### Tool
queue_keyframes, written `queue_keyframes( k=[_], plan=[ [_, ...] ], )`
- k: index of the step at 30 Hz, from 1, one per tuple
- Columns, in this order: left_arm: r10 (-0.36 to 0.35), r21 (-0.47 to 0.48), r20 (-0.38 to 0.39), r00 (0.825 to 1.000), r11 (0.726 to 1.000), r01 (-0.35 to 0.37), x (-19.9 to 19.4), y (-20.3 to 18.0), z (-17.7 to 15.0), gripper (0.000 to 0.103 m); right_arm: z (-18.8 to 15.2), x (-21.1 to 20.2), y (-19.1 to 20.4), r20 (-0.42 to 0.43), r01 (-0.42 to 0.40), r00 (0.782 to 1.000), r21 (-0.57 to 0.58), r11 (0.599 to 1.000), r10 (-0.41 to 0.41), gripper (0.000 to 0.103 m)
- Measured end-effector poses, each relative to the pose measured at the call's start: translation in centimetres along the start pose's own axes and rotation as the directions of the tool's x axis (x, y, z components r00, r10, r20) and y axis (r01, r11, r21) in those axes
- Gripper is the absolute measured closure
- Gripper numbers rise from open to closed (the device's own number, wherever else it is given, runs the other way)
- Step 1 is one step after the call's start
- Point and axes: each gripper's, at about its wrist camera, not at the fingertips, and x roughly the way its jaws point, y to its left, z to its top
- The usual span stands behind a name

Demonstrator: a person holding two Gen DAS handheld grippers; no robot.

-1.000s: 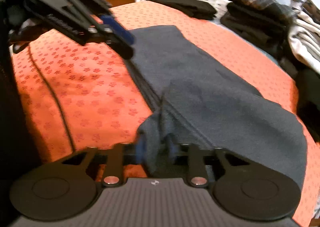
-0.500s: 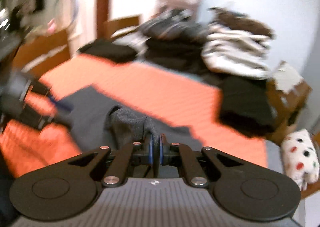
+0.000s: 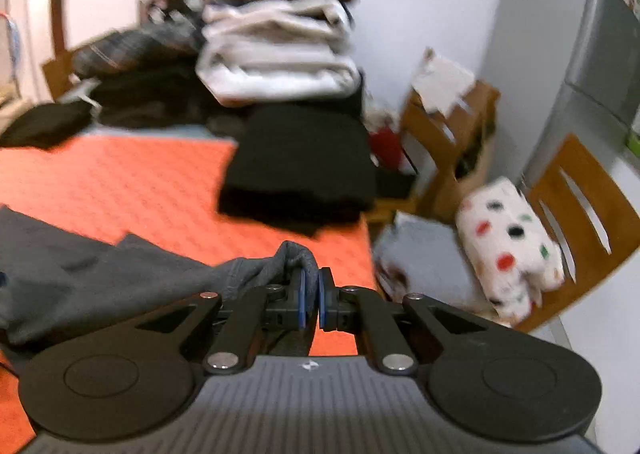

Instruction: Fold clothes

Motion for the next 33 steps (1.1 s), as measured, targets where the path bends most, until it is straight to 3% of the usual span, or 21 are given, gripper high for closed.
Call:
queue_keyframes(
  k=[9, 17, 18, 19, 21, 23, 25, 28, 31, 33],
  plan=[
    [-0.119, -0.111, 0.084, 0.989, 0.986, 0.128, -0.5, -0.1, 2.9, 0.041, -3.1, 3.9, -0.6, -0.113, 0.016, 0.994, 0.029, 0.999, -0.012, 0.096],
    [-0.129, -0.199, -0.008, 0.992, 0.972, 0.125, 3.0, 0.4, 3.3, 0.044, -5.1, 4.7, -0.3, -0.187, 0.036, 0.982, 0.043, 0.998, -0.028, 0.096],
    [-0.142, -0.210, -0.022, 0.990, 0.968, 0.134, 3.4, 0.5, 3.2, 0.054, -5.2, 4.6, -0.3, -0.187, 0.037, 0.982, 0.054, 0.998, -0.027, 0.096],
    [-0.161, -0.220, -0.030, 0.987, 0.964, 0.150, 3.6, 0.6, 3.1, 0.076, -5.3, 4.4, -0.3, -0.187, 0.038, 0.982, 0.064, 0.997, -0.026, 0.096],
    [-0.175, -0.242, -0.016, 0.984, 0.956, 0.166, 3.5, 0.9, 3.0, 0.094, -5.2, 3.9, -0.3, -0.180, 0.047, 0.983, 0.072, 0.996, -0.034, 0.094],
    [-0.144, -0.258, 0.024, 0.989, 0.955, 0.145, 2.5, 1.4, 2.9, 0.096, -5.0, 3.3, -0.3, -0.173, 0.059, 0.984, 0.074, 0.996, -0.045, 0.089],
    [-0.096, -0.280, 0.070, 0.993, 0.953, 0.112, 1.2, 2.1, 2.8, 0.096, -4.7, 2.3, -0.1, -0.164, 0.073, 0.985, 0.090, 0.993, -0.057, 0.077],
    [-0.001, -0.340, 0.119, 0.993, 0.939, 0.042, -1.5, 3.9, 2.6, 0.096, -4.1, 0.8, 0.2, -0.152, 0.094, 0.986, 0.115, 0.989, -0.076, 0.074],
    [0.138, -0.389, 0.153, 0.979, 0.919, -0.069, -5.1, 5.9, 1.9, 0.096, -3.9, -0.7, 0.9, -0.145, 0.109, 0.985, 0.143, 0.984, -0.088, 0.071],
    [0.239, -0.427, 0.160, 0.958, 0.892, -0.151, -7.7, 7.4, 1.1, 0.096, -3.7, -1.6, 1.6, -0.136, 0.103, 0.987, 0.160, 0.982, -0.081, 0.071]
  ],
)
